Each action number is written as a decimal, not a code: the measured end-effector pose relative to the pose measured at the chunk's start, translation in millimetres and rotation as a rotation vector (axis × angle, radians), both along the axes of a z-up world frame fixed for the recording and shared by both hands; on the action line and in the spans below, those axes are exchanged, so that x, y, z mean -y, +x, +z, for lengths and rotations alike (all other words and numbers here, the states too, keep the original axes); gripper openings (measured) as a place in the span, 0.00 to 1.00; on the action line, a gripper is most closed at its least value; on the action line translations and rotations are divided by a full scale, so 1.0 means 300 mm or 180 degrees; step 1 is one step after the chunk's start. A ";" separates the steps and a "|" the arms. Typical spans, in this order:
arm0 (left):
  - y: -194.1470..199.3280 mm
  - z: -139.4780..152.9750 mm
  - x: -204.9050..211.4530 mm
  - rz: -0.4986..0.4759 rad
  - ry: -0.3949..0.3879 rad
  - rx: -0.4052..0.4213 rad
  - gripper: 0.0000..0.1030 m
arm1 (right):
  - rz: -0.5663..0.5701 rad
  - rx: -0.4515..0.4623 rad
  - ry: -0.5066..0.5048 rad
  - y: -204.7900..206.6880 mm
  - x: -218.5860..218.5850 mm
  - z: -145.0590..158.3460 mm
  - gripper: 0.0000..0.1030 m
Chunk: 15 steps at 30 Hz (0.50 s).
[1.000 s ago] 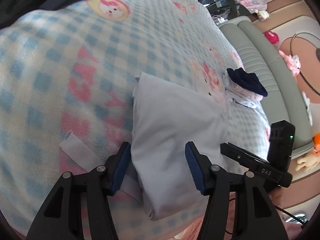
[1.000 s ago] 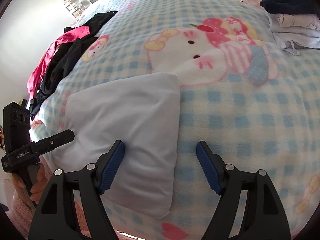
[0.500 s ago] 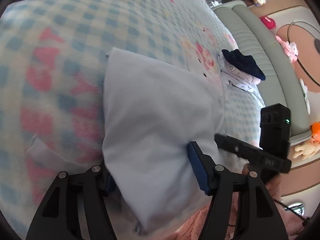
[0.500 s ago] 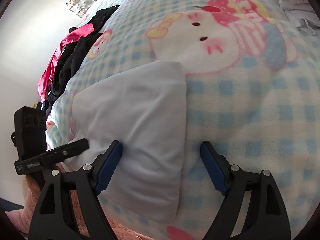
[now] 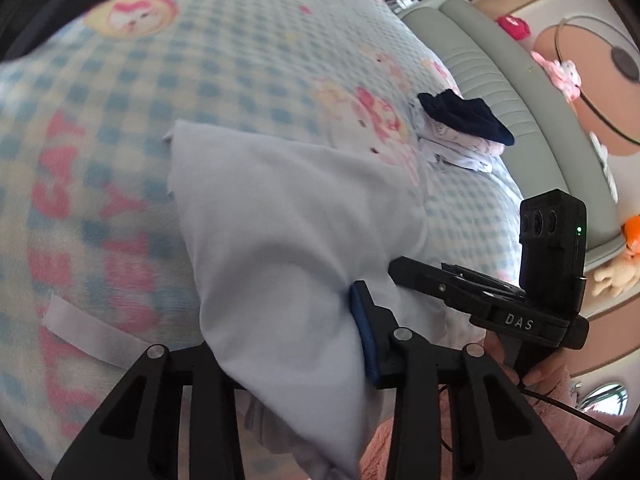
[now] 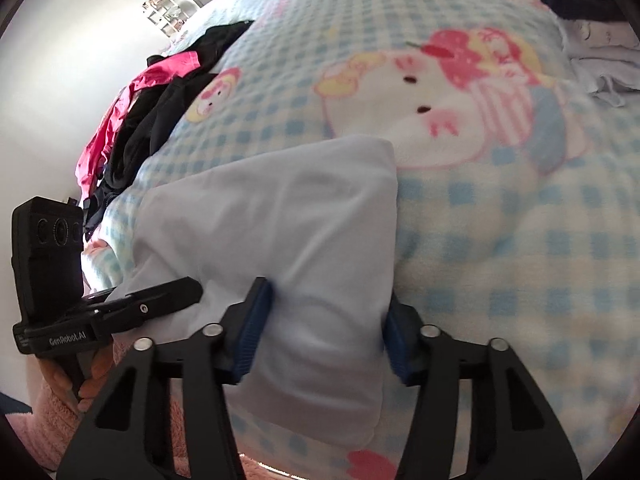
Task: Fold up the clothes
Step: 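Grasp the folded white shirt's edge with the right tool, then lift the folded shirt with the right tool and carry it toward the clothes stack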
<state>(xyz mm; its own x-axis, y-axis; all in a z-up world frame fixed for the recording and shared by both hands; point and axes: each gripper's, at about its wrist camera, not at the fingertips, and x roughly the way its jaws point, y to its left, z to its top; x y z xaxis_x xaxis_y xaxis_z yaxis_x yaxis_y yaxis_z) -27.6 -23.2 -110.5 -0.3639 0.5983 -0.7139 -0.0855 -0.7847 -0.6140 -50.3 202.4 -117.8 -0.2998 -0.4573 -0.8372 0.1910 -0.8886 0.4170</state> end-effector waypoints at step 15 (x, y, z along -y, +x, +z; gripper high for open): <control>-0.058 0.176 -0.129 -0.0235 0.0112 -0.0289 0.33 | -0.0382 -0.0336 -0.0258 0.000 -0.130 0.206 0.41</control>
